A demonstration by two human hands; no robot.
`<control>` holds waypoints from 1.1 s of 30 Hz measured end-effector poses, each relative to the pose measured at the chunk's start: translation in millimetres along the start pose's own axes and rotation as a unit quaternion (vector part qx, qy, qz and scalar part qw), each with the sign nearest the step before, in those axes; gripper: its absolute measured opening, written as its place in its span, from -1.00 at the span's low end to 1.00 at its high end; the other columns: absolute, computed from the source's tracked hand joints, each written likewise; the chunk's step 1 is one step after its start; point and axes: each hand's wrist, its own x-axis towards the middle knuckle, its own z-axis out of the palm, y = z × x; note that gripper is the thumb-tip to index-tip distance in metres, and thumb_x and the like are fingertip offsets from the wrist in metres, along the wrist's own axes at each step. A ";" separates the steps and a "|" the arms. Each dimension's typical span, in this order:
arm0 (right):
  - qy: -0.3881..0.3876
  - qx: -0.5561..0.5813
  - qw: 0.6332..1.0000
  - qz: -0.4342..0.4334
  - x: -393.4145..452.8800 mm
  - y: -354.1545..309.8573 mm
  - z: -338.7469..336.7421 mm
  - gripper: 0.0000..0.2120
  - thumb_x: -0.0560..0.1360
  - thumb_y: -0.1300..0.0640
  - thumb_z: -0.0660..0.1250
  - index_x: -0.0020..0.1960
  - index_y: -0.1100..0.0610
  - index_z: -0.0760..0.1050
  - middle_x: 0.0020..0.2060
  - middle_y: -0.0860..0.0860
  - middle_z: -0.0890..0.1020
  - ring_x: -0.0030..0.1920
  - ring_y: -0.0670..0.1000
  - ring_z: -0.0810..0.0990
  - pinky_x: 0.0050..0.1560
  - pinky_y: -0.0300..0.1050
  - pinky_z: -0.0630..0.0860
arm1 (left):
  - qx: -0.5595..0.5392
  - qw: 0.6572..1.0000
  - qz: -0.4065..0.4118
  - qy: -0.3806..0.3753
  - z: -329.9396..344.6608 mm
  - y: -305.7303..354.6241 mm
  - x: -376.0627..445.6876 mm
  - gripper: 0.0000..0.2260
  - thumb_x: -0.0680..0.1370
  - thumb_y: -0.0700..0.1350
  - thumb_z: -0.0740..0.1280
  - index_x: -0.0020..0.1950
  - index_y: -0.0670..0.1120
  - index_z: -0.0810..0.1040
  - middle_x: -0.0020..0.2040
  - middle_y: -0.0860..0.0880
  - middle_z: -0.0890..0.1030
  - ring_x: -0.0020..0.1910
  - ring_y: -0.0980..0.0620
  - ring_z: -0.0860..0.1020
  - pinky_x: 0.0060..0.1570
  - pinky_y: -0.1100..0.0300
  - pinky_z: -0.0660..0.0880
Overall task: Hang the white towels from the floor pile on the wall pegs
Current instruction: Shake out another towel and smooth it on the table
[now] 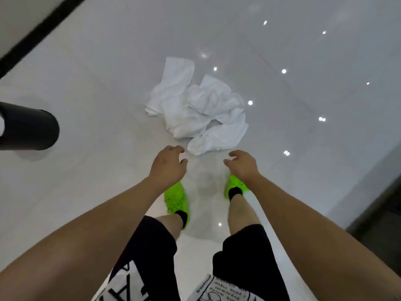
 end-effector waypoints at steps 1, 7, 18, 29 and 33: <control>0.009 0.008 1.000 0.006 29.8 6.6 1.5 -0.60 0.49 0.07 0.40 0.30 0.15 0.53 0.08 0.10 0.66 0.12 0.08 0.61 0.18 -0.19 0.44 | -0.005 1.000 -0.004 -0.005 18.1 -0.9 21.2 -0.66 0.56 -0.03 0.31 0.32 -0.07 0.49 0.22 -0.15 0.51 0.13 -0.16 0.52 0.08 0.10 0.38; 0.034 0.098 0.992 0.068 236.4 70.9 33.2 -0.73 0.46 0.13 0.41 0.09 0.26 0.61 -0.02 0.22 0.66 -0.07 0.16 0.62 0.20 0.14 0.54 | -0.019 0.999 -0.014 -0.026 149.2 -13.6 163.0 -0.66 0.55 -0.03 0.31 0.32 -0.06 0.50 0.22 -0.12 0.50 0.16 -0.13 0.50 0.07 0.15 0.35; 0.216 0.102 0.965 0.110 447.8 140.5 93.2 -0.26 0.42 -0.09 0.46 0.44 0.19 0.25 0.31 0.21 0.36 0.27 0.24 0.43 0.17 0.01 0.40 | 0.046 0.999 0.008 -0.012 307.1 -50.8 313.5 -0.64 0.57 -0.03 0.29 0.36 -0.05 0.43 0.20 -0.13 0.46 0.14 -0.14 0.46 0.12 0.03 0.40; 0.077 -0.144 0.977 -0.139 397.8 126.9 124.0 -0.87 0.51 0.21 0.30 -0.03 0.12 0.62 -0.03 0.09 0.56 -0.01 0.15 0.54 -0.16 -0.14 0.36 | -0.039 0.998 -0.027 -0.042 273.1 -16.5 295.1 -0.67 0.41 -0.34 0.28 0.06 0.01 0.45 -0.19 0.11 0.47 -0.17 0.10 0.55 -0.32 0.26 0.34; 0.051 -0.062 0.990 -0.120 340.6 108.8 86.9 -0.91 0.50 0.25 0.29 -0.10 0.13 0.56 -0.12 0.09 0.62 -0.09 0.14 0.58 -0.14 -0.07 0.46 | -0.031 0.997 -0.053 -0.038 222.1 4.5 249.7 -0.70 0.46 -0.29 0.29 0.09 0.04 0.41 -0.21 0.07 0.50 -0.26 0.10 0.48 -0.34 0.20 0.36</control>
